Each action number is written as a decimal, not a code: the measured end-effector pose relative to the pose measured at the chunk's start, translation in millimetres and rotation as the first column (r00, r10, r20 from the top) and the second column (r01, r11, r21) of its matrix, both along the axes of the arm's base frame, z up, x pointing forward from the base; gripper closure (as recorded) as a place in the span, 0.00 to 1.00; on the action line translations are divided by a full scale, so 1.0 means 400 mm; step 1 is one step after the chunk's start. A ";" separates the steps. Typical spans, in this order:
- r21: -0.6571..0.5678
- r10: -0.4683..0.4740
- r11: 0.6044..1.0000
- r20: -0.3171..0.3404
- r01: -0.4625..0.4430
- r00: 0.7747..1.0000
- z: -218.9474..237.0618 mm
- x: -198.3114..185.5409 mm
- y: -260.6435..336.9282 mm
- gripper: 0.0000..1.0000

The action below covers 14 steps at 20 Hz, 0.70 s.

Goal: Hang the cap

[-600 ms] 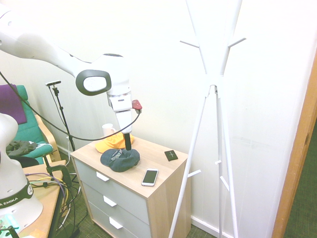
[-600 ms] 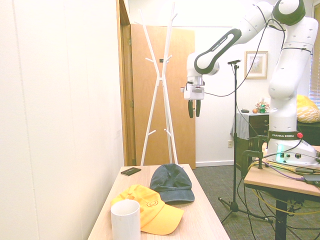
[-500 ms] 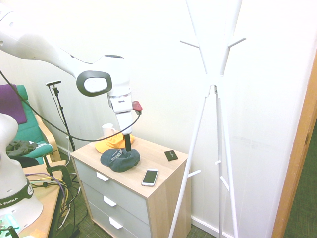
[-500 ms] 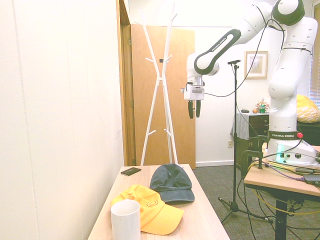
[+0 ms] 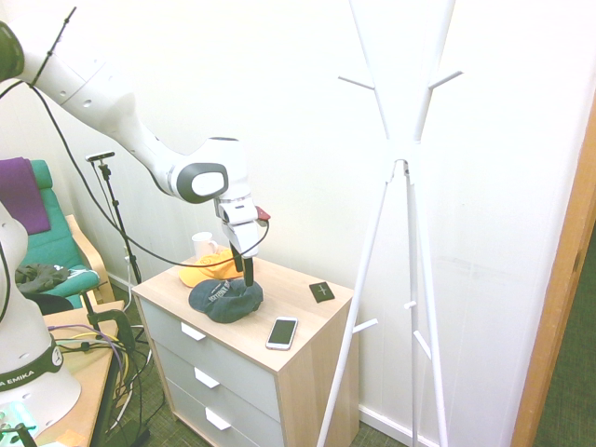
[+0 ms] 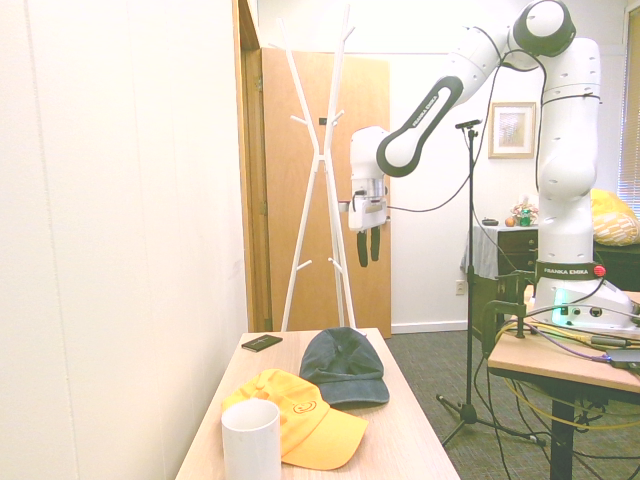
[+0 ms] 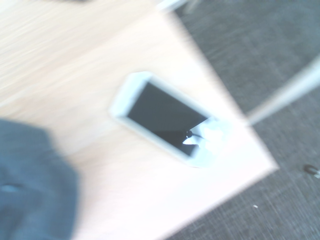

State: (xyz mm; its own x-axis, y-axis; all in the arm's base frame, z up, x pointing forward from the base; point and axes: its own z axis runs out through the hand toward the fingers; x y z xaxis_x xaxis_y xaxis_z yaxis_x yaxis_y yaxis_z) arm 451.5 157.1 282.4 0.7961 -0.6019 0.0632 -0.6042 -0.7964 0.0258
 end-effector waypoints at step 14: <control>-0.053 0.145 0.988 -0.057 -0.148 0.988 -0.359 0.032 0.315 1.00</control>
State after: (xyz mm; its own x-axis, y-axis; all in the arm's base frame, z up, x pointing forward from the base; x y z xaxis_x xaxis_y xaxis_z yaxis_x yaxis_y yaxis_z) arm 464.4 283.2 138.7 0.8786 -0.4750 0.0496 -0.4775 -0.8726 0.1022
